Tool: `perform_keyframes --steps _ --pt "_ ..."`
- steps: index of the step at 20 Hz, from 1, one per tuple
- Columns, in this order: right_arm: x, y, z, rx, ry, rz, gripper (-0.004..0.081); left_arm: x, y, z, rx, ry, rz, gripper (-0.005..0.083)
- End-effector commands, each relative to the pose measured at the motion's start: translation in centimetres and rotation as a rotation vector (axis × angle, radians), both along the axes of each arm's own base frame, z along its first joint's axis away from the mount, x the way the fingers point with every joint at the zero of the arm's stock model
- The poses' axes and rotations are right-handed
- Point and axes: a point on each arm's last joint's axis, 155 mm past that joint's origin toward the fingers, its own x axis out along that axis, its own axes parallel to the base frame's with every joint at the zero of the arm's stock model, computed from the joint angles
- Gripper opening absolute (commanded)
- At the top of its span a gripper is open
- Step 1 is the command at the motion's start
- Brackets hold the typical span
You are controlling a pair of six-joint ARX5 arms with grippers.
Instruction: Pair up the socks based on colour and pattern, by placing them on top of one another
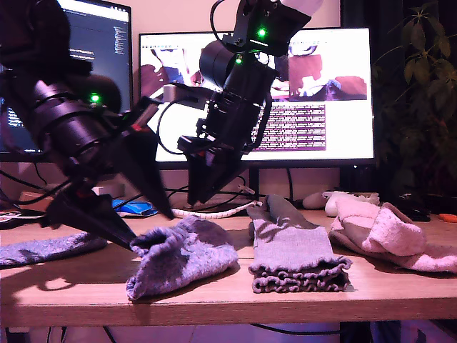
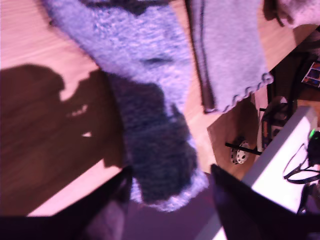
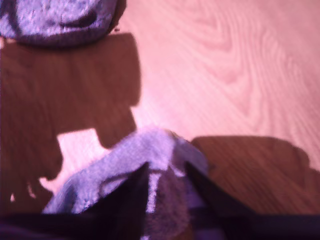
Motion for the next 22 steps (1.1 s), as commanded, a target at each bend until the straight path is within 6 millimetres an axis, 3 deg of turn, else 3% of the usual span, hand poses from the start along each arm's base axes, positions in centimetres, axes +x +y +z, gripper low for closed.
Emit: perform_keyframes --steps 1,4,7,9,11,13,18,22 --pt "0.1 0.6 -0.6 0.009 0.013 -0.017 0.0302 0.1 0.4 0.5 -0.004 -0.021 -0.006 0.0358" --pt "-0.3 0.5 -0.3 0.013 0.026 -0.019 0.0305 0.3 1.1 0.5 0.003 -0.030 -0.004 0.0265" --pt "-1.9 0.7 0.5 0.056 0.098 0.001 0.0291 0.8 2.5 0.7 0.038 -0.078 -0.012 0.0071" --pt "-2.6 0.5 1.2 0.085 0.142 0.008 0.0202 1.6 3.7 1.1 0.084 -0.163 -0.029 -0.0023" --pt "-3.0 0.3 1.7 0.109 0.174 0.001 0.0067 2.7 5.2 1.9 0.157 -0.256 -0.013 -0.0023" --pt "-3.0 0.4 2.5 0.133 0.174 0.007 -0.0002 3.9 7.2 2.7 0.256 -0.353 0.000 -0.0023" --pt "-3.1 0.5 5.4 0.170 0.128 0.009 -0.0008 4.8 10.9 4.2 0.378 -0.470 -0.011 -0.0023" --pt "-3.6 0.2 6.0 0.161 0.130 0.003 -0.0010 6.3 13.9 4.9 0.414 -0.529 0.021 -0.0023"
